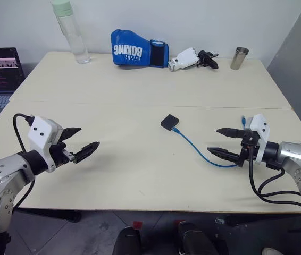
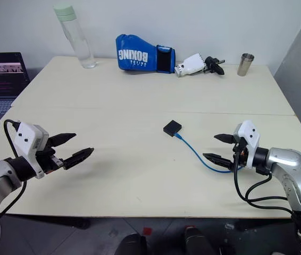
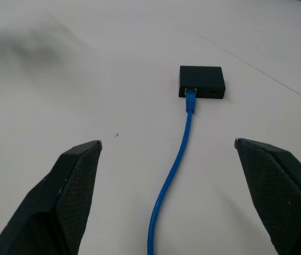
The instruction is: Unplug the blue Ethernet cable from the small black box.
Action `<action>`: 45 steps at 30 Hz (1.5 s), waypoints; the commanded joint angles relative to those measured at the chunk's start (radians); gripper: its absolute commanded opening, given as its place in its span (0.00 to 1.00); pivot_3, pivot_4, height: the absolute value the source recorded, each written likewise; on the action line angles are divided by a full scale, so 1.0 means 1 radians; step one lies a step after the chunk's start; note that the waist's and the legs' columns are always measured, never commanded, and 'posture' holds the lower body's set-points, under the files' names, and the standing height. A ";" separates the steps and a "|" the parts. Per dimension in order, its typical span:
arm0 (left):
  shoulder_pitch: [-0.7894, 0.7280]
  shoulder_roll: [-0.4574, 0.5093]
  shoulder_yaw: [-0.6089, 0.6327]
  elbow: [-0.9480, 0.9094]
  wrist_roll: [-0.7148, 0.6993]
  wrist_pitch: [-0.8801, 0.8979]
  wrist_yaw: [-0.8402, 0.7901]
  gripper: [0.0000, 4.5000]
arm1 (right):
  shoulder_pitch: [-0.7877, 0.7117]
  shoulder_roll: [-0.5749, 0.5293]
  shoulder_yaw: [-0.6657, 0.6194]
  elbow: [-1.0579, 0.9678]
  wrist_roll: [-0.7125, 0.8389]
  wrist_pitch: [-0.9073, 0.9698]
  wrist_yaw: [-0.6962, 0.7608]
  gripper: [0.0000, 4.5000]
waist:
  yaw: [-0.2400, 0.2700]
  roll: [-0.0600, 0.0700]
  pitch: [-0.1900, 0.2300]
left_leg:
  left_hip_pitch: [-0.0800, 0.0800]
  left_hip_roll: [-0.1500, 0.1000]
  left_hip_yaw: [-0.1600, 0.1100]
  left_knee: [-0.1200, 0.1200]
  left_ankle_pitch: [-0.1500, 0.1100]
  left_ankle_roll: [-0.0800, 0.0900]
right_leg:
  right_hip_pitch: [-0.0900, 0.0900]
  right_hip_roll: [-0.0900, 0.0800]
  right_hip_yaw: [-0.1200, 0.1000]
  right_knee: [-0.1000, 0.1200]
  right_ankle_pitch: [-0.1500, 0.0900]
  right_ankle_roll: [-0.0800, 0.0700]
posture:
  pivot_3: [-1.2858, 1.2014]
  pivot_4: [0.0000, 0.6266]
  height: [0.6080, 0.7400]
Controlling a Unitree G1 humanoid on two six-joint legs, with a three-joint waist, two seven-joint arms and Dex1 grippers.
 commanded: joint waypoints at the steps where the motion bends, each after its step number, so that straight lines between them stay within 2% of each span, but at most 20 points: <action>1: -0.009 0.014 0.015 -0.016 -0.001 -0.023 -0.013 0.97 | -0.009 -0.008 -0.027 -0.013 -0.003 -0.030 -0.002 0.94 | 0.000 0.000 0.000 | 0.000 0.000 0.000 0.000 0.000 0.000 | 0.000 0.000 0.000 0.000 0.000 0.000 | 0.52 0.24 1.00; 13: -0.045 0.001 0.018 -0.012 0.000 -0.009 0.025 0.97 | -0.021 -0.004 -0.009 -0.006 -0.020 -0.024 -0.018 0.94 | 0.000 0.000 0.000 | 0.000 0.000 0.000 0.000 0.000 0.000 | 0.000 0.000 0.000 0.000 0.000 0.000 | 0.52 0.24 1.00; 18: -0.057 -0.013 0.012 -0.008 0.020 -0.079 0.018 0.97 | -0.029 -0.007 -0.004 -0.012 -0.026 -0.011 -0.033 0.94 | 0.000 0.000 0.000 | 0.000 0.000 0.000 0.000 0.000 0.000 | 0.000 0.000 0.000 0.000 0.000 0.000 | 0.52 0.24 1.00; 23: -0.066 -0.007 -0.023 -0.021 -0.006 -0.073 -0.011 0.97 | -0.048 -0.004 -0.014 -0.022 -0.005 0.030 -0.057 0.94 | 0.000 0.000 0.000 | 0.000 0.000 0.000 0.000 0.000 0.000 | 0.000 0.000 0.000 0.000 0.000 0.000 | 0.52 0.24 1.00; 27: -0.064 0.026 -0.084 -0.062 -0.043 -0.054 -0.103 0.97 | -0.058 -0.003 -0.003 -0.031 0.000 0.053 -0.063 0.94 | 0.000 0.000 0.000 | 0.000 0.000 0.000 0.000 0.000 0.000 | 0.000 0.000 0.000 0.000 0.000 0.000 | 0.52 0.24 1.00; 33: -0.162 0.035 -0.155 -0.043 -0.064 -0.035 -0.154 0.97 | -0.101 0.011 0.072 -0.026 -0.040 0.092 -0.098 0.94 | 0.000 0.000 0.000 | 0.000 0.000 0.000 0.000 0.000 0.000 | 0.000 0.000 0.000 0.000 0.000 0.000 | 0.52 0.24 1.00; 39: -0.249 0.020 -0.227 -0.011 -0.053 -0.032 -0.176 0.97 | -0.203 0.104 0.189 0.054 -0.104 0.131 -0.161 0.94 | -0.002 0.000 0.000 | 0.000 0.000 0.000 0.000 0.000 0.000 | 0.000 0.001 0.000 0.000 0.000 0.000 | 0.52 0.24 1.00; 45: -0.273 0.013 -0.276 0.013 -0.029 -0.051 -0.190 0.97 | -0.332 0.245 0.305 0.283 -0.217 0.046 -0.168 0.94 | -0.001 0.000 0.000 | -0.001 0.000 0.000 0.000 0.000 0.000 | -0.001 0.001 0.000 0.001 0.000 0.000 | 0.52 0.24 1.00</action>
